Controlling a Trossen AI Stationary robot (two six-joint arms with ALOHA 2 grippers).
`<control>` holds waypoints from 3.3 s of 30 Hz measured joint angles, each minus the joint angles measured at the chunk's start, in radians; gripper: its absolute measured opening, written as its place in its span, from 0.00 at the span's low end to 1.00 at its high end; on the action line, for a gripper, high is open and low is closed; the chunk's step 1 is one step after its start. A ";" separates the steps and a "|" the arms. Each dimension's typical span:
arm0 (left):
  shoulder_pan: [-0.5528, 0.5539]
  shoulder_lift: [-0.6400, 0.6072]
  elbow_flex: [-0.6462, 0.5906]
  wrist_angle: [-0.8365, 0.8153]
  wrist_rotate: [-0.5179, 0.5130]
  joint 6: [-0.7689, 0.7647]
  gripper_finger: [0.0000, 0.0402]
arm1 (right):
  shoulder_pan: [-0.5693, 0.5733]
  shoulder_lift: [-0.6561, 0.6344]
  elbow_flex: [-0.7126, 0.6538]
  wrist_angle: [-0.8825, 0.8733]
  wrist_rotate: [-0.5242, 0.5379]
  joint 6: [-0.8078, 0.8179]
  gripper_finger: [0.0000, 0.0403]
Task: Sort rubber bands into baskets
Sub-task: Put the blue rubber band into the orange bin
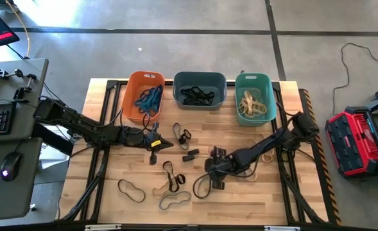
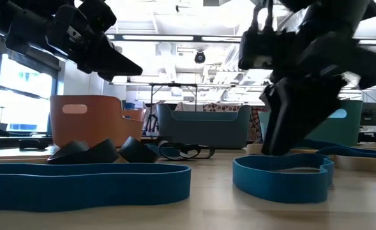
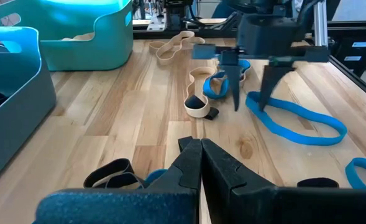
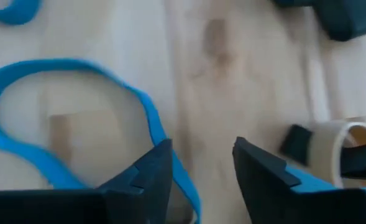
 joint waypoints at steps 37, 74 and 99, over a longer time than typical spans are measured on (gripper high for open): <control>0.000 0.000 0.000 0.007 0.000 -0.010 0.00 | 0.017 0.053 0.032 -0.059 -0.026 -0.072 0.23; -0.033 0.155 0.053 0.134 -0.014 -0.192 0.43 | -0.129 0.050 0.164 0.429 0.385 -0.623 0.00; -0.010 0.156 0.093 0.067 -0.038 -0.130 0.02 | -0.114 0.049 0.165 0.460 0.544 -0.639 0.08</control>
